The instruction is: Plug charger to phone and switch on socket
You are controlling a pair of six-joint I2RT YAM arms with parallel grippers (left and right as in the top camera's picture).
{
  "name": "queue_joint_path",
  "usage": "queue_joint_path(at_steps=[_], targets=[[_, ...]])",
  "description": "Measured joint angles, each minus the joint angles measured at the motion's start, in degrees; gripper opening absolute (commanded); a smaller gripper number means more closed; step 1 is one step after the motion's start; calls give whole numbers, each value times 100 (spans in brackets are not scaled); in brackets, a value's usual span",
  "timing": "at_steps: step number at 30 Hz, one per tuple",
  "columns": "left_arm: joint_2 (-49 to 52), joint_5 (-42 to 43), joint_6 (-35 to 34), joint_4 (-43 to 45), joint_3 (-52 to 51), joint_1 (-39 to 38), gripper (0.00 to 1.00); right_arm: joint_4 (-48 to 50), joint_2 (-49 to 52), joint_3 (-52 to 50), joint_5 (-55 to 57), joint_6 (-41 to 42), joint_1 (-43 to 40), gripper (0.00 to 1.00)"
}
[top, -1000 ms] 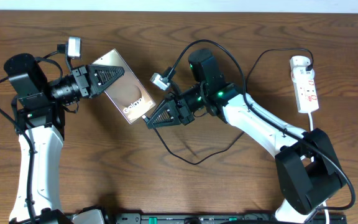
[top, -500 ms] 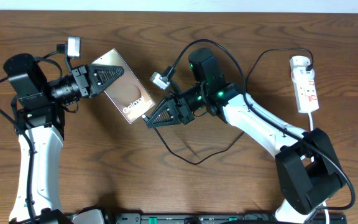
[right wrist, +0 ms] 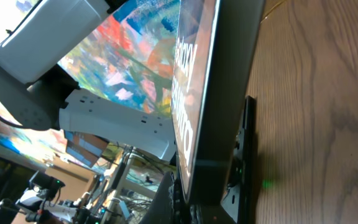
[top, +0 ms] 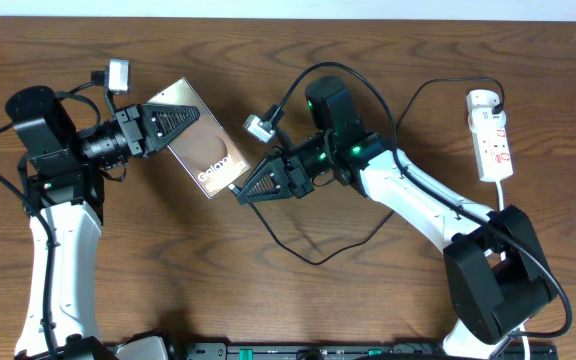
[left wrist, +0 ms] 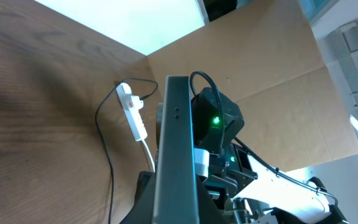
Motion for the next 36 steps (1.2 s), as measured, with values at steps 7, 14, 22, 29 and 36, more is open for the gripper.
queue_joint_path(at_steps=[7, 14, 22, 29, 36], targets=[[0, 2, 2, 0, 0, 0, 7, 2, -2, 0, -11, 0, -13, 1], [0, -26, 0, 0, 0, -2, 7, 2, 0, 0, -9, 0, -26, 1], [0, -203, -26, -7, 0, -7, 7, 15, 0, 0, 61, 0, -55, 1], [0, -284, -46, -9, 0, -9, 7, 17, 0, 0, 109, 0, -57, 1], [0, -328, -44, -2, 0, -11, 7, 20, 0, 0, 166, 28, -63, 1]])
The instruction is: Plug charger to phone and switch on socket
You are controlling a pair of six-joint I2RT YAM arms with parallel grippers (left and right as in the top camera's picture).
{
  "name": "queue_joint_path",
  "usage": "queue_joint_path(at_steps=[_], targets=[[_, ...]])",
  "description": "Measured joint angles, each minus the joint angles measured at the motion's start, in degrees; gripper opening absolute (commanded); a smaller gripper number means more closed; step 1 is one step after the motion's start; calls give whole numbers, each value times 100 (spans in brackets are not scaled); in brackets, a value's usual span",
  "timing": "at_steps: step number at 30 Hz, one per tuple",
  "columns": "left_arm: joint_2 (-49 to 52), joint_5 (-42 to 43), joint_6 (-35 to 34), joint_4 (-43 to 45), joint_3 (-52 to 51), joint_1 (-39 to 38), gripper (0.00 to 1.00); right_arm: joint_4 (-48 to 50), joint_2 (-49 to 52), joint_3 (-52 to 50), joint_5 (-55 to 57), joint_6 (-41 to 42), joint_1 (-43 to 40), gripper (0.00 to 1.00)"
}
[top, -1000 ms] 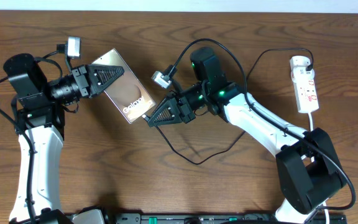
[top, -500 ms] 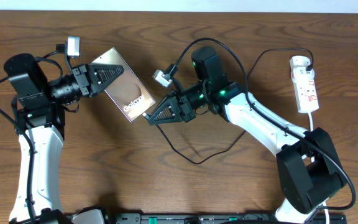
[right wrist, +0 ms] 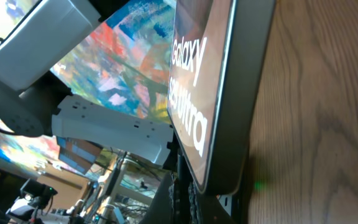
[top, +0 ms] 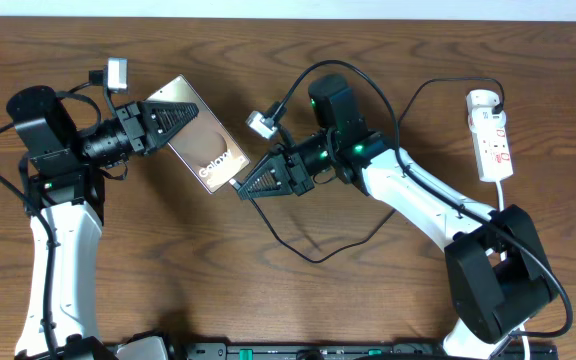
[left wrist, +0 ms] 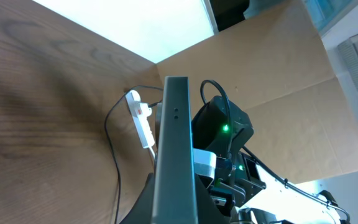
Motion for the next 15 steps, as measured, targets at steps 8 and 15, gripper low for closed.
queue_joint_path(at_steps=[8, 15], targets=[[0, -109, 2, 17, 0, 0, 7, 7, -2, 0, 107, 83, -59, 1], [0, -125, 2, 17, 0, 0, 7, 22, 0, 0, 125, 127, -59, 1]])
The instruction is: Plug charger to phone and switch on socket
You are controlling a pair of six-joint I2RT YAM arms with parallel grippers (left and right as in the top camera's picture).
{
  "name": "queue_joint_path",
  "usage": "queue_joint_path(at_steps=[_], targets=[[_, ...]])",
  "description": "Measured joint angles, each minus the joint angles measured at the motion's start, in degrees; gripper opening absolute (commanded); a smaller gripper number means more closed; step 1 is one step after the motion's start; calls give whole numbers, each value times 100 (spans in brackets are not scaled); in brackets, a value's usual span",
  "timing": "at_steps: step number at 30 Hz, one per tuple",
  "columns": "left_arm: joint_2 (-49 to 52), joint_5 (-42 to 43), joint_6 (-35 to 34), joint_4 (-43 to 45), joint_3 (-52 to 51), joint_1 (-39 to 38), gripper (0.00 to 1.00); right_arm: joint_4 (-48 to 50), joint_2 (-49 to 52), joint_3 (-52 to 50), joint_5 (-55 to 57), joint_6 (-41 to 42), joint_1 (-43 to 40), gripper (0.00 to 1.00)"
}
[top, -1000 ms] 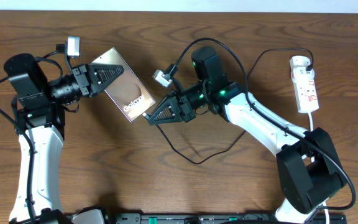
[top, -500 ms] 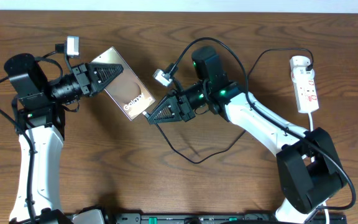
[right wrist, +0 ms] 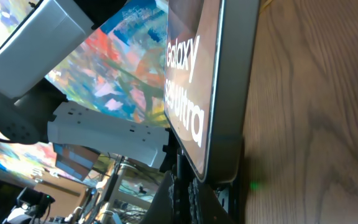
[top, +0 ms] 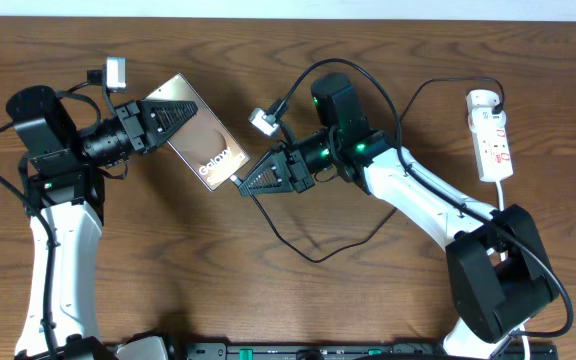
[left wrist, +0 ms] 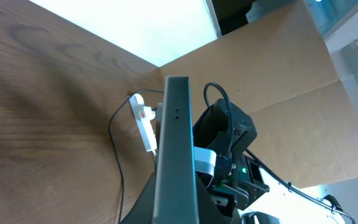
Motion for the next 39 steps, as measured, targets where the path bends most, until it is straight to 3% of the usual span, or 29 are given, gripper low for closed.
queue_joint_path(at_steps=[14, 39], targets=[[-2, -129, -111, 44, 0, 52, 7, 824, 4, -31, 26, 752, 7, 1], [-2, -264, -105, 46, 0, 70, 7, 1025, 7, -42, 431, 1283, 238, 1]])
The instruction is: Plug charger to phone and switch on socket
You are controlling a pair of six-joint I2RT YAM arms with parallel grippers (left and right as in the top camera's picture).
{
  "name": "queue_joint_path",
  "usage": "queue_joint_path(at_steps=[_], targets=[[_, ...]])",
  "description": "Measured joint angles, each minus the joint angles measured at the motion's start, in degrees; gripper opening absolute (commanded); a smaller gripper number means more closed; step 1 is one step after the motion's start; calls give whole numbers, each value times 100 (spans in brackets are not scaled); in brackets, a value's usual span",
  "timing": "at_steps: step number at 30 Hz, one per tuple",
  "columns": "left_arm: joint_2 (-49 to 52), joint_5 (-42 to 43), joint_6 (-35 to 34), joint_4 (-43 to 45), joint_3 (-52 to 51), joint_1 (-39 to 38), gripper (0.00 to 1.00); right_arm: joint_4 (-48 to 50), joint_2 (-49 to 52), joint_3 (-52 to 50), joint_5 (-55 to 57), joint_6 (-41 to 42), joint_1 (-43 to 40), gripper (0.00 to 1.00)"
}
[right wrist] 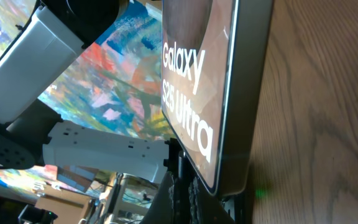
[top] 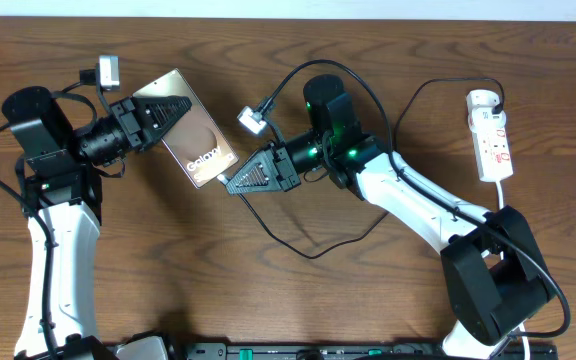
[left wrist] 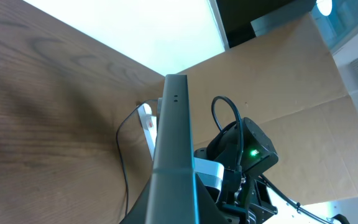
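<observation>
The phone [top: 190, 145], its screen reading "Galaxy S25 Ultra", is lifted off the table with my left gripper [top: 164, 112] shut on its upper end. It stands edge-on in the left wrist view [left wrist: 173, 143] and fills the right wrist view [right wrist: 213, 81]. My right gripper [top: 232, 183] is at the phone's lower end, shut on the charger plug, whose tip is hidden against the phone's bottom edge. The black cable [top: 313, 257] loops from there across the table to the white socket strip [top: 491, 135] at the far right.
The socket strip [left wrist: 148, 124] also shows small in the left wrist view, behind the phone. The cable's loop lies on the wood between the arms and under my right arm. The table's far edge runs along the top of the overhead view.
The phone in my left gripper has shifted up and to the left. My right gripper has followed to the left and remains at the phone's lower end.
At the oldest moment my left gripper held the phone aloft and my right gripper, with the plug, was at its lower end. At each later moment both sat a little further up and left, still together.
</observation>
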Motion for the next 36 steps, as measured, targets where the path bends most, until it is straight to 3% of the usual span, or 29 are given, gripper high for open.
queue_joint_path(at_steps=[36], targets=[[2, 271, -9, 0, 0, 389, 7, 68, -2, 0, 131, 13, -197, 1]])
